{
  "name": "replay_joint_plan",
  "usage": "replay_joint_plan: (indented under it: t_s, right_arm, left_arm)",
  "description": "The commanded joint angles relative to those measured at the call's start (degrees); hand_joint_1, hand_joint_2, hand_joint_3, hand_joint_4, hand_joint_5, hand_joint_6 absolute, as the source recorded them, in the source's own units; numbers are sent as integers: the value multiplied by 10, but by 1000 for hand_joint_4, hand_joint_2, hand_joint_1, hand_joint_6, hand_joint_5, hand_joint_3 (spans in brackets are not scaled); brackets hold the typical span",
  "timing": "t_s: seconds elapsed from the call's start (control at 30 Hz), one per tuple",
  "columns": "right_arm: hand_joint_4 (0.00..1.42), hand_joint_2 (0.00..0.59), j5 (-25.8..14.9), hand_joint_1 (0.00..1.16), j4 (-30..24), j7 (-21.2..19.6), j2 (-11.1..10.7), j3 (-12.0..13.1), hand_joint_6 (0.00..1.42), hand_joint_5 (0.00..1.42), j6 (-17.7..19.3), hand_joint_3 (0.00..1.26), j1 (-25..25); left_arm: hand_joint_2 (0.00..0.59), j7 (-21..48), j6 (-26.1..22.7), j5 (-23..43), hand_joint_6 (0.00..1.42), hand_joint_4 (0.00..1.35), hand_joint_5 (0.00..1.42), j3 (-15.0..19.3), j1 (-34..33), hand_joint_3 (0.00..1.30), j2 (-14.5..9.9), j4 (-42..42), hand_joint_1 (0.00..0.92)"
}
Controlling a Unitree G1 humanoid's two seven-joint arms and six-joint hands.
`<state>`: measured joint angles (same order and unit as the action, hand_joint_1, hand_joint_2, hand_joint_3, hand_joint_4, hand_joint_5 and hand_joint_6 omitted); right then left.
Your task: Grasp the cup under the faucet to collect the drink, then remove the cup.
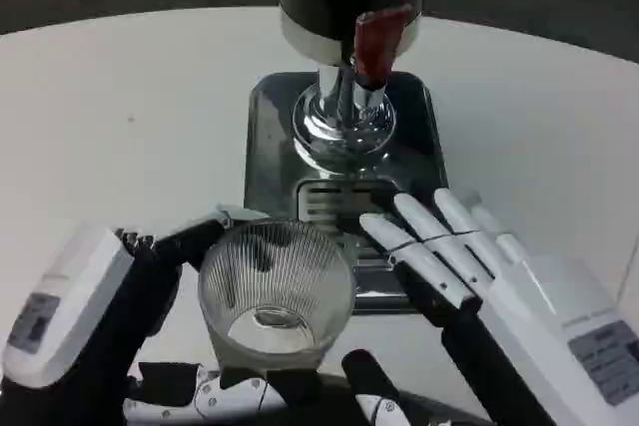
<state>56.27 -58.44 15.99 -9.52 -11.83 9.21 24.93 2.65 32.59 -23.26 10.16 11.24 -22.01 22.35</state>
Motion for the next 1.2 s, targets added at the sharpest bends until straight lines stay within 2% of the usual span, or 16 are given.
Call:
replay_joint_plan:
  t_s: [0.03, 0.53, 0.7, 0.8, 0.97, 1.2]
  right_arm:
    - [54, 464, 1, 439, -7, 4, 3, 2, 0, 0, 8, 145, 7]
    - [63, 464, 19, 438, -10, 0, 19, -1, 0, 0, 9, 153, 22]
    - [64, 471, 31, 443, -12, 2, 29, -4, 12, 3, 8, 156, 27]
    - [64, 470, 46, 446, -12, -6, 42, -11, 13, 3, 7, 156, 36]
    - [64, 466, 70, 453, -14, -28, 63, -23, 15, 4, 14, 156, 65]
    - [64, 467, 72, 461, -16, -49, 68, -13, 16, 4, 27, 156, 97]
  left_arm:
    - [141, -5, 11, 3, 1373, 1062, 1234, 1, 6, 952, 2, 12, 572]
    - [136, -13, 14, 2, 1373, 1062, 1234, -1, -9, 953, 8, -9, 565]
    - [135, -12, 15, 21, 1373, 1062, 1234, 6, -80, 953, -12, -98, 564]
    - [135, -23, 25, 5, 1373, 1062, 1234, 7, -113, 953, -20, -136, 564]
    - [135, -30, 19, 6, 1373, 1062, 1234, -6, -152, 953, -15, -183, 564]
    - [135, -80, 34, -41, 1373, 1062, 1234, -39, -234, 949, -17, -291, 564]
